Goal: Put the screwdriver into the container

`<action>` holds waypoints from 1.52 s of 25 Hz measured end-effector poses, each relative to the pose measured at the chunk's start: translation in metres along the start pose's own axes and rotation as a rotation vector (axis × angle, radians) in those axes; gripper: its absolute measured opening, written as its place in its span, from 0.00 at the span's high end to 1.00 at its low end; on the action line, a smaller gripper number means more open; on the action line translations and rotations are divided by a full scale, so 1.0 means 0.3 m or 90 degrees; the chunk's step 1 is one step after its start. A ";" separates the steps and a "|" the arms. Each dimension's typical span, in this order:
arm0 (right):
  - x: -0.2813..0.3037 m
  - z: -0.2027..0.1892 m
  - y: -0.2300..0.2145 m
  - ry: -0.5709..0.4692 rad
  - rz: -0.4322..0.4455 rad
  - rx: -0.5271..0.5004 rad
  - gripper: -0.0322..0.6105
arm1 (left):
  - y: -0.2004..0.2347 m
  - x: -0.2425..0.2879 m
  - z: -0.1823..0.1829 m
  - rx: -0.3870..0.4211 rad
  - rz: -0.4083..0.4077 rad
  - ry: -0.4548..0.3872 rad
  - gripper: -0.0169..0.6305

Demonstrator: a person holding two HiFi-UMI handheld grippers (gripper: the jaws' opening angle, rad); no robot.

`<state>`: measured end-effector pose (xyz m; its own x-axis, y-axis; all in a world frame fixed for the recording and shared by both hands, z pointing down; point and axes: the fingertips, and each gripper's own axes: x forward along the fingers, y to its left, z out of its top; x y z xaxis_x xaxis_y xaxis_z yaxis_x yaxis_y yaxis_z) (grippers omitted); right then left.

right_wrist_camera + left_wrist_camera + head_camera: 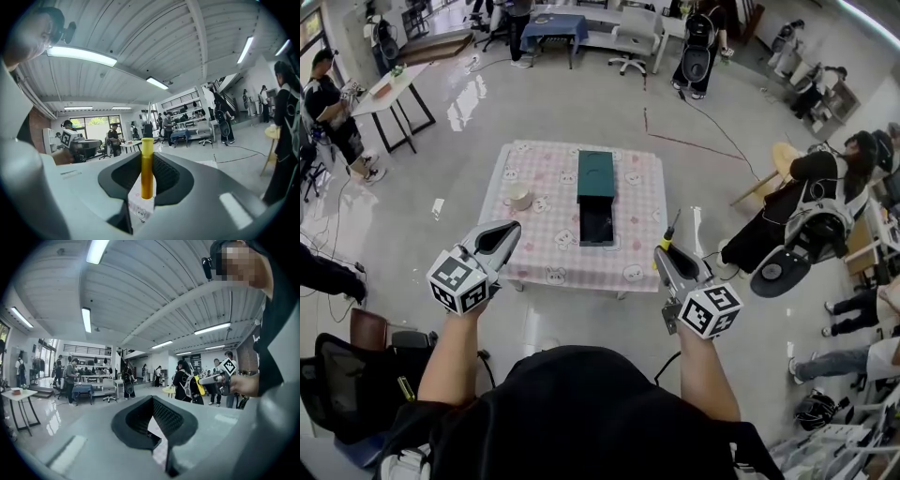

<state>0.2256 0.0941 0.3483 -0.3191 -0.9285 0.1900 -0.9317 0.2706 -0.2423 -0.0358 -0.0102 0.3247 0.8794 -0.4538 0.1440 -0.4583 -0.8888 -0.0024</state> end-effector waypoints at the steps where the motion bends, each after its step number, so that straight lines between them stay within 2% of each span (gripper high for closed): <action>1: 0.010 0.004 -0.001 0.000 -0.002 0.000 0.79 | 0.013 0.007 0.004 0.001 -0.002 0.000 0.97; 19: 0.134 -0.003 0.025 0.018 -0.029 0.014 0.79 | 0.159 0.033 -0.012 -0.013 -0.033 -0.001 0.97; 38: 0.294 0.005 0.136 0.023 -0.043 0.017 0.79 | 0.357 -0.026 -0.025 -0.018 -0.053 -0.010 0.97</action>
<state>0.1597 0.0229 0.3538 -0.2616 -0.9345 0.2416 -0.9466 0.1995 -0.2534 -0.0928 -0.1013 0.3307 0.9167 -0.3791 0.1265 -0.3863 -0.9216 0.0377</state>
